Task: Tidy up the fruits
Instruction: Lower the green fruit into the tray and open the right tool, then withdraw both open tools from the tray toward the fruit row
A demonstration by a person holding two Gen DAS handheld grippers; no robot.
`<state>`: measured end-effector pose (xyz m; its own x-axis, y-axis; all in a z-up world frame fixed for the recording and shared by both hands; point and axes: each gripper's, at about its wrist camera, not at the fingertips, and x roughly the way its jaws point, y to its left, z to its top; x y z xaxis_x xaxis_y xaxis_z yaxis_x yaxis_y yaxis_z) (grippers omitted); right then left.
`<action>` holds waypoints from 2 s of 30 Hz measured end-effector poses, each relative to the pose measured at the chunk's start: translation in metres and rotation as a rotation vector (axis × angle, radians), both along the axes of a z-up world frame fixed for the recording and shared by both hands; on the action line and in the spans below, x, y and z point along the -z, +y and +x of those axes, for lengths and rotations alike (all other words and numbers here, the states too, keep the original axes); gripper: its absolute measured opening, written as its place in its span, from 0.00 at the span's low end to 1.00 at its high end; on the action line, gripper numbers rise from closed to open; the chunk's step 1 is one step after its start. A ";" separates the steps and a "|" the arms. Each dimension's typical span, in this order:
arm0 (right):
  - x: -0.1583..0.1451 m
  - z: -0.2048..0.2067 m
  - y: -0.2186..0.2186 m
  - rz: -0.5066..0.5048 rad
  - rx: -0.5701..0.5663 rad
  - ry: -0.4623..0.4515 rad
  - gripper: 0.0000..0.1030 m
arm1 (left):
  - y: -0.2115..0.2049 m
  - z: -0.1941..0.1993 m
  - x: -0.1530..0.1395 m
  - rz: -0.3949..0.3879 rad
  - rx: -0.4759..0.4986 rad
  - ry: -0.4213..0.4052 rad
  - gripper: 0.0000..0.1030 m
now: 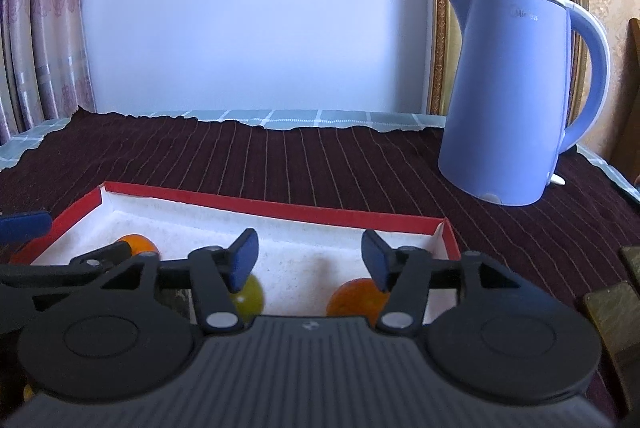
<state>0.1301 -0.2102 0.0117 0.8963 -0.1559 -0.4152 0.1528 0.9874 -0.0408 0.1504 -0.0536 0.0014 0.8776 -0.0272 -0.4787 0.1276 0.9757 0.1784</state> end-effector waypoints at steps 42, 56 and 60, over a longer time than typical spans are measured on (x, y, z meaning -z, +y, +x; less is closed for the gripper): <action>0.019 -0.082 -0.010 0.071 0.052 -0.012 1.00 | 0.103 -0.079 0.015 -0.196 -0.024 -0.024 0.81; 0.021 -0.113 0.011 0.032 0.069 -0.008 1.00 | 0.110 -0.100 0.019 -0.210 0.102 0.016 0.84; 0.024 -0.118 0.034 -0.083 0.013 0.035 1.00 | 0.115 -0.096 0.022 -0.222 0.088 0.053 0.84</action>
<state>0.0119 -0.1766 -0.0119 0.8790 -0.2028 -0.4315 0.1631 0.9783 -0.1276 0.0540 0.0612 -0.0206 0.8412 -0.2117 -0.4975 0.2169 0.9750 -0.0480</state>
